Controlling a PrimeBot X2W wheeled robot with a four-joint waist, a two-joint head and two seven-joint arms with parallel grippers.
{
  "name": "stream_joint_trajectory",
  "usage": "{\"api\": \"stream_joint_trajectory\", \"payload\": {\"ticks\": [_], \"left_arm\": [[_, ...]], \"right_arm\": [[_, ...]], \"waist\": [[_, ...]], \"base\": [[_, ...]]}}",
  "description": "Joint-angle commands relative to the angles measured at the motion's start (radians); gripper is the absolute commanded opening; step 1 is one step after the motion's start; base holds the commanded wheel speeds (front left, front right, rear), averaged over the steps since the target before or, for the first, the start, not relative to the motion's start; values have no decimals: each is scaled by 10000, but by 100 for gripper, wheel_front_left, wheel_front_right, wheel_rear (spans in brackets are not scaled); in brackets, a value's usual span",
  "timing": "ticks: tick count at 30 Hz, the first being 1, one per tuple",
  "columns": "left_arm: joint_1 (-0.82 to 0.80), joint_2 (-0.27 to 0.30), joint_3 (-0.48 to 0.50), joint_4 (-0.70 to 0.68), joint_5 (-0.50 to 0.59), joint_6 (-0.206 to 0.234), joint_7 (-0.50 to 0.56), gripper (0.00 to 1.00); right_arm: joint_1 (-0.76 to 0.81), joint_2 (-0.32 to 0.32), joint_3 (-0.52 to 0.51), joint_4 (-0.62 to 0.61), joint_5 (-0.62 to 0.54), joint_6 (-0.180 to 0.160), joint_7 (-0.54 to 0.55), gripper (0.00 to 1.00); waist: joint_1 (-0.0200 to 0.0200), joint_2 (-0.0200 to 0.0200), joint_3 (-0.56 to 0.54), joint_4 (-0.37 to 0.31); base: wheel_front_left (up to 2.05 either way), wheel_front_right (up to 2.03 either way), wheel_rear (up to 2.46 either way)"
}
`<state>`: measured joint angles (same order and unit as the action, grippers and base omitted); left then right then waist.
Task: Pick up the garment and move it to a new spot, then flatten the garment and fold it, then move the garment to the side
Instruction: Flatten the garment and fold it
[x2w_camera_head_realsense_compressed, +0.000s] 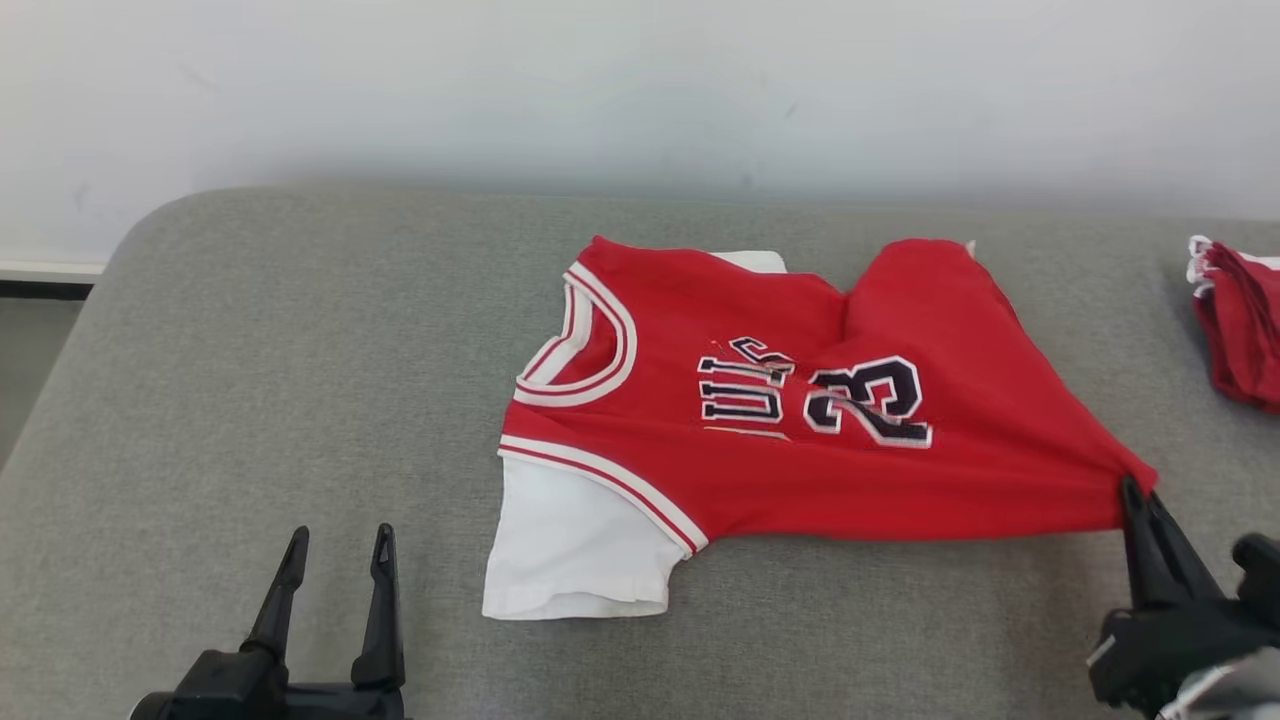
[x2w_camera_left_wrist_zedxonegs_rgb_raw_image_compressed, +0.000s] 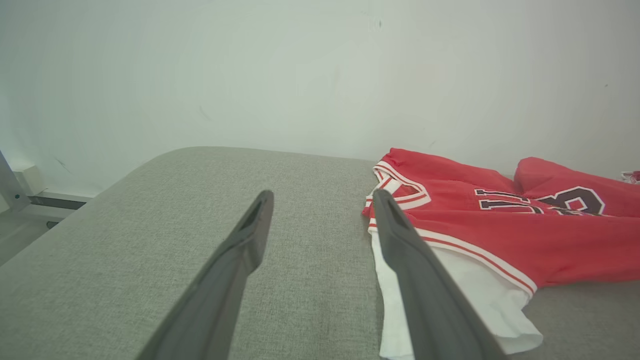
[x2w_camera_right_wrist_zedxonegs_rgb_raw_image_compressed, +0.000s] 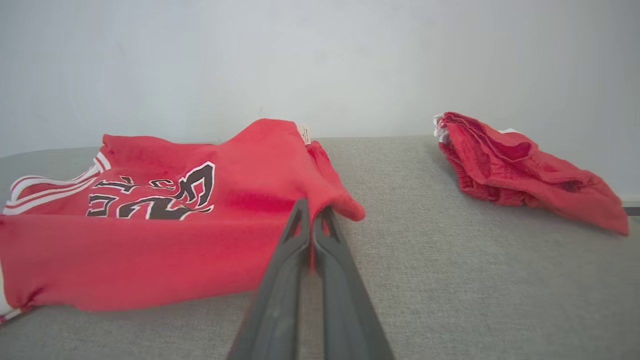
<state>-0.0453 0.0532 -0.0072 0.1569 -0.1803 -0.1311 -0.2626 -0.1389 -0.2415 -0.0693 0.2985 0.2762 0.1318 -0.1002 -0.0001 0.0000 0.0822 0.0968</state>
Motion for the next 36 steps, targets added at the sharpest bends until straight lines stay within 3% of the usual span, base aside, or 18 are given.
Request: {"api": "stream_joint_trajectory", "payload": {"ticks": [1,4,6,13,20,30,32,33,36], "left_arm": [[1,19,6,-29,1,12,-30,100],[-61,11,-31,-82,26,12,-30,100],[-86,9,-41,-70,-26,12,-30,100],[-206,-2,-216,41,-84,12,-30,100],[-307,-10,-351,124,-170,12,-30,100],[-447,-25,-708,265,-274,12,-30,100],[-481,-26,-761,305,-284,12,-30,100],[-488,-26,-775,323,-283,12,-30,100],[-509,-28,-829,361,-284,12,-30,100]], "right_arm": [[375,126,-226,-532,-171,-26,255,0],[1516,588,-1010,-2760,-578,-26,1359,0],[1929,818,-1287,-3571,-704,-26,1809,0],[2079,1103,-1410,-4379,-958,-26,2499,0],[713,704,-978,-2980,-853,-26,2284,0],[-2411,232,-25,1494,-822,-26,1221,0],[-2820,204,146,2546,-882,-26,990,25],[-3046,213,194,3025,-888,-26,836,96],[-3392,187,299,3828,-934,-26,495,100]], "waist": [[1,0,29,-146],[1,0,112,-179],[1,0,152,-188],[1,0,168,127],[1,0,202,688],[1,0,400,1481],[1,0,404,1590],[1,0,406,1629],[1,0,390,1719]], "base": [[0,0,0],[0,0,0],[0,0,0],[0,0,0],[0,0,0],[0,0,0],[0,0,0],[0,0,0],[0,0,0]]}}
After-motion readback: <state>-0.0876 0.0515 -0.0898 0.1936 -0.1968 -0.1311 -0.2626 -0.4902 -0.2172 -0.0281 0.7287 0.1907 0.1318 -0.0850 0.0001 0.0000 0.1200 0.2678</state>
